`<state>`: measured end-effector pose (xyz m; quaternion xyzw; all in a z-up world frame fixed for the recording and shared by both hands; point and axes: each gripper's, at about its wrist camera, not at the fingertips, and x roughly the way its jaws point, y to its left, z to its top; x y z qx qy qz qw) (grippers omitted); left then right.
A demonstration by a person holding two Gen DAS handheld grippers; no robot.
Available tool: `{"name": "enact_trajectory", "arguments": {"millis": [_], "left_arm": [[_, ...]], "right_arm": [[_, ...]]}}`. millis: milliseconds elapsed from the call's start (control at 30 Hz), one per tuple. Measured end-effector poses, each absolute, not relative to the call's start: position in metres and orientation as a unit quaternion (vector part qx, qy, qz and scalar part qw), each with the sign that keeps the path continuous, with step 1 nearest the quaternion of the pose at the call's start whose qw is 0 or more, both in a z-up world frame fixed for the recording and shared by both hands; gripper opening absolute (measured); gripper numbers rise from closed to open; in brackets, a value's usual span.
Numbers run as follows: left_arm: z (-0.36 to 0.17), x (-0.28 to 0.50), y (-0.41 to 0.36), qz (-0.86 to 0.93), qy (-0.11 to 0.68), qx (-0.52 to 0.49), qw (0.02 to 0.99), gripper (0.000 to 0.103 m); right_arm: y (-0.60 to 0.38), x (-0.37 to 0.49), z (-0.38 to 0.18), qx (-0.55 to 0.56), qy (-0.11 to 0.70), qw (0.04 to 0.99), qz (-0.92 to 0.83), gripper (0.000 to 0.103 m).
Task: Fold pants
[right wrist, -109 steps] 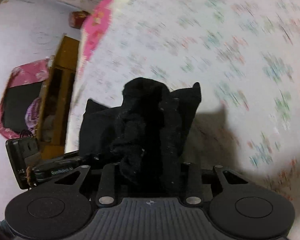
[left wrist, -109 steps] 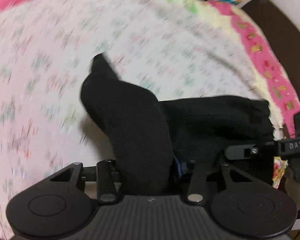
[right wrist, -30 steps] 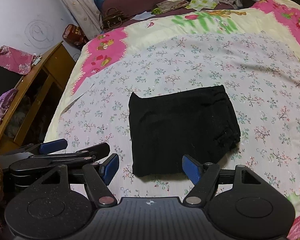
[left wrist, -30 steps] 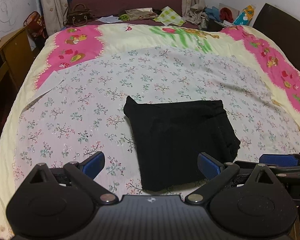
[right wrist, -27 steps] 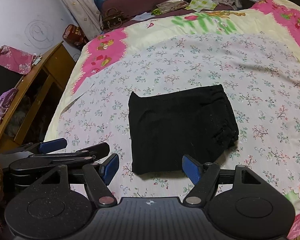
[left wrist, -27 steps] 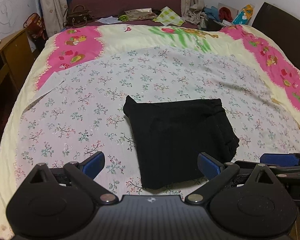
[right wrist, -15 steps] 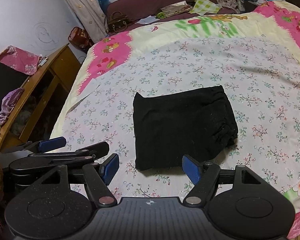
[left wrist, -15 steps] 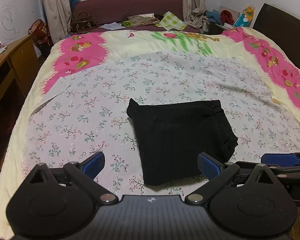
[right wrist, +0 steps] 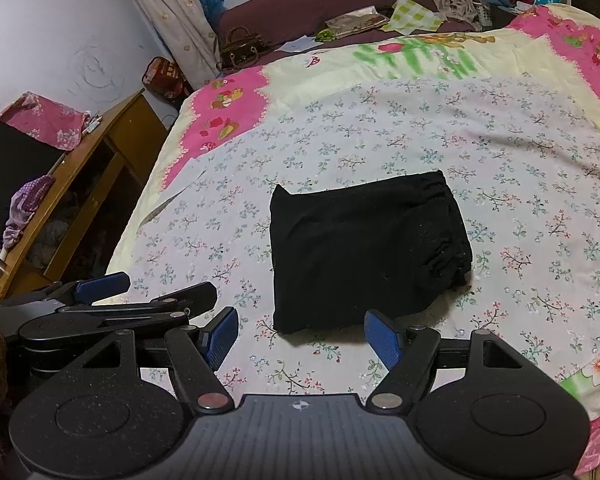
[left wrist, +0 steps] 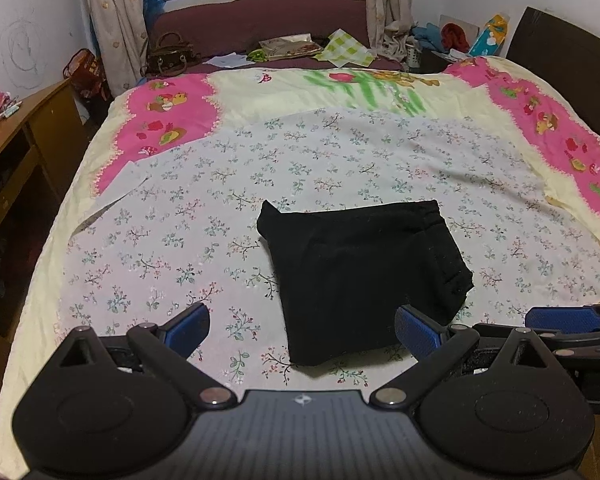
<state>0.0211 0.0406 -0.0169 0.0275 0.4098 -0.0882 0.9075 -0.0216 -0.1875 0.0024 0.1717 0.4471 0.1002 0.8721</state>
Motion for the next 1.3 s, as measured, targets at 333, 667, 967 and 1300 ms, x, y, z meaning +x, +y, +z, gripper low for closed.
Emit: {"name": "enact_trajectory", "arguments": {"millis": [333, 667, 967, 1300], "left_arm": [[-0.0179, 0.0174, 0.0393, -0.089, 0.41, 0.032, 0.907, 0.103], [-0.0171, 0.0159, 0.0412, -0.09, 0.406, 0.033, 0.909, 0.103], [-0.0172, 0.0157, 0.0419, -0.089, 0.405, 0.033, 0.91, 0.103], [-0.0192, 0.0153, 0.0434, -0.089, 0.405, 0.035, 0.909, 0.103]], "right_arm": [[-0.1884, -0.025, 0.0006, 0.173, 0.45, 0.87, 0.098, 0.057], [-0.1888, -0.0239, 0.0008, 0.172, 0.449, 0.871, 0.099, 0.057], [-0.189, -0.0238, 0.0, 0.173, 0.45, 0.87, 0.099, 0.057], [-0.1889, -0.0238, -0.0008, 0.174, 0.452, 0.87, 0.099, 0.057]]}}
